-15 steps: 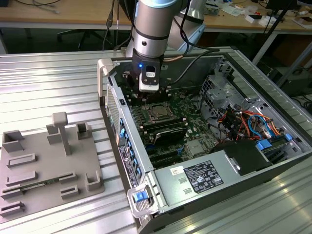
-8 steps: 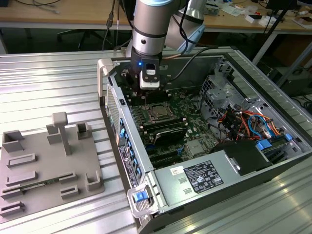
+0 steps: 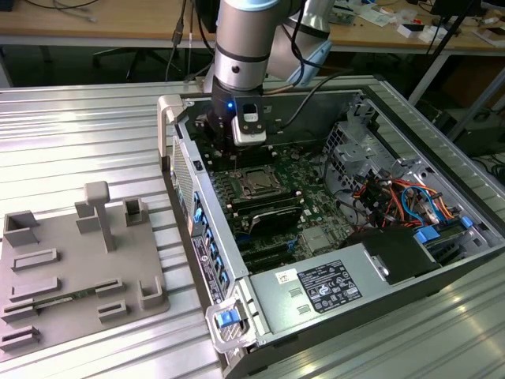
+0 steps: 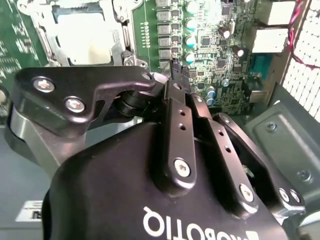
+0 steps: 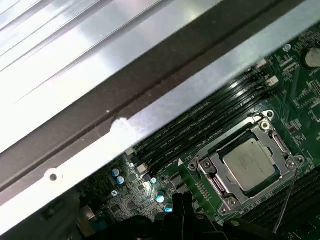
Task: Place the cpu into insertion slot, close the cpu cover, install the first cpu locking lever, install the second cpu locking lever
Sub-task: 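Install the first cpu locking lever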
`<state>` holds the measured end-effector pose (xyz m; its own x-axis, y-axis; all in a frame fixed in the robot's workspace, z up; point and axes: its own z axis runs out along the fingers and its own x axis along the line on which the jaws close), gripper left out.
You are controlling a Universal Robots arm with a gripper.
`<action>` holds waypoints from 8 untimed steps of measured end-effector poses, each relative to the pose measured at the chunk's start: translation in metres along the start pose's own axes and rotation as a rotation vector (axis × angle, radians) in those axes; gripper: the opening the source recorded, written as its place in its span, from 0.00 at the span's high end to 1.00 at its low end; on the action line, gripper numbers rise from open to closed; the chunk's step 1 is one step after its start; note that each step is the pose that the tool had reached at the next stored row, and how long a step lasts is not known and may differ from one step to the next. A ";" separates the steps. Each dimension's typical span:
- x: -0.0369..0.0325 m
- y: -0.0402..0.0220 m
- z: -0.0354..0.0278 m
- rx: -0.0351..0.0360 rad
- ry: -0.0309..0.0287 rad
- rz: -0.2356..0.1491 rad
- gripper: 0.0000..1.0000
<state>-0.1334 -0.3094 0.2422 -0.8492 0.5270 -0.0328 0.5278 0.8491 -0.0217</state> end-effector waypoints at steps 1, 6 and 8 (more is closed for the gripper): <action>0.0001 0.0000 0.0001 -0.0006 -0.0002 -0.016 0.89; 0.0033 0.0072 0.0010 -0.0020 -0.0008 -0.065 0.89; 0.0035 0.0090 0.0011 -0.0023 -0.0009 -0.074 0.89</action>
<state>-0.1316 -0.2999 0.2408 -0.8857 0.4631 -0.0321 0.4638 0.8857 -0.0218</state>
